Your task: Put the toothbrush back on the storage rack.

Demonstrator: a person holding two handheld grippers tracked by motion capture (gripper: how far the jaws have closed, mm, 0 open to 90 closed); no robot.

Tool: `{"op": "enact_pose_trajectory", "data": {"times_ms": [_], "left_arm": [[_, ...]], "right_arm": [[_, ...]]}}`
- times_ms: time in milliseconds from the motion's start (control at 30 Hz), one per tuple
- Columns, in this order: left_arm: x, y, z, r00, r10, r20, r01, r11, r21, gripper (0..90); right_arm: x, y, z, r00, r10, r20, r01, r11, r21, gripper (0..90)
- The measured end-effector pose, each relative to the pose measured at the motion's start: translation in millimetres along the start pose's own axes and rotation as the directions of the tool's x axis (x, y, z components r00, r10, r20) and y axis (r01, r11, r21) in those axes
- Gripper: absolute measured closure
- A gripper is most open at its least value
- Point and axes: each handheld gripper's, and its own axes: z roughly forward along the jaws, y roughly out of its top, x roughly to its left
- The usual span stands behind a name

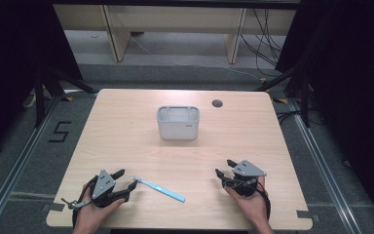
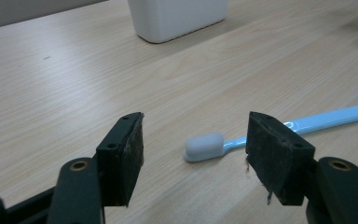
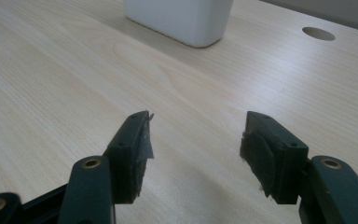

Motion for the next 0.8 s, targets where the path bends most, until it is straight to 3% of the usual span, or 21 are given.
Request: {"op": "enact_pose_trajectory", "data": {"times_ms": [33, 133, 233, 333, 400, 433, 467, 500, 533, 567, 600, 667, 700, 800], "left_arm": [[-1.6, 3.6, -0.1, 0.9998, 0.017, 0.002, -0.017, 0.9998, -0.002, 36.1], [-5.2, 13.9, 0.4, 0.9972, 0.067, 0.034, -0.066, 0.9977, -0.016, 36.5], [-8.1, 24.4, 2.3, 0.9922, 0.109, 0.060, -0.110, 0.9940, 0.002, 37.7], [-8.1, 34.6, 6.3, 0.9835, 0.150, 0.102, -0.154, 0.9874, 0.036, 38.7], [-7.1, 41.5, 11.5, 0.9728, 0.188, 0.134, -0.197, 0.9787, 0.056, 38.8], [-6.5, 45.9, 14.8, 0.9636, 0.215, 0.159, -0.229, 0.9705, 0.076, 38.9], [-6.5, 45.9, 14.8, 0.9636, 0.215, 0.159, -0.229, 0.9705, 0.076, 39.0], [-5.6, 53.8, 19.3, 0.9403, 0.273, 0.203, -0.299, 0.9477, 0.111, 39.1], [-6.7, 57.1, 22.3, 0.9331, 0.285, 0.219, -0.317, 0.9403, 0.125, 39.4], [-6.7, 57.1, 22.3, 0.9331, 0.285, 0.219, -0.317, 0.9403, 0.125, 39.4], [-7.1, 65.8, 27.1, 0.8994, 0.348, 0.265, -0.398, 0.9022, 0.167, 39.5], [-8.0, 73.1, 33.2, 0.8777, 0.371, 0.303, -0.436, 0.8808, 0.184, 40.0], [-7.8, 77.3, 35.6, 0.8604, 0.392, 0.326, -0.468, 0.8599, 0.203, 40.1], [-9.6, 85.1, 45.7, 0.8263, 0.416, 0.380, -0.520, 0.8227, 0.230, 40.7]], "right_arm": [[1.8, -0.2, 0.0, 0.9997, 0.023, -0.003, -0.023, 1.000, 0.005, 42.2], [1.3, -0.1, 0.1, 0.9998, 0.021, -0.004, -0.021, 1.000, 0.006, 41.8], [0.0, 0.1, 0.6, 0.9998, 0.015, -0.015, -0.015, 1.000, 0.008, 41.3], [0.7, 0.6, 0.9, 0.9997, 0.013, -0.023, -0.012, 1.000, 0.021, 41.2], [1.0, 0.4, 2.9, 0.9991, 0.015, -0.040, -0.014, 1.000, 0.016, 41.1], [0.7, 0.5, 3.0, 0.9989, 0.012, -0.045, -0.011, 1.000, 0.018, 41.1], [0.7, 0.5, 3.0, 0.9989, 0.012, -0.045, -0.011, 1.000, 0.018, 41.1], [0.2, 0.5, 3.0, 0.9991, 0.010, -0.041, -0.009, 1.000, 0.017, 41.2], [0.4, 0.8, 1.8, 0.9996, 0.008, -0.026, -0.007, 1.000, 0.028, 41.1], [0.4, 0.7, 1.9, 0.9996, 0.011, -0.026, -0.010, 1.000, 0.027, 41.1], [0.2, 0.9, 2.0, 0.9996, 0.011, -0.026, -0.010, 1.000, 0.026, 41.1], [0.2, 0.9, 2.0, 0.9996, 0.011, -0.027, -0.010, 1.000, 0.027, 41.0], [0.3, 0.9, 2.0, 0.9995, 0.010, -0.028, -0.009, 1.000, 0.027, 41.0], [-0.1, 0.9, 2.7, 0.9995, -0.005, -0.032, 0.006, 1.000, 0.025, 40.9]]}}
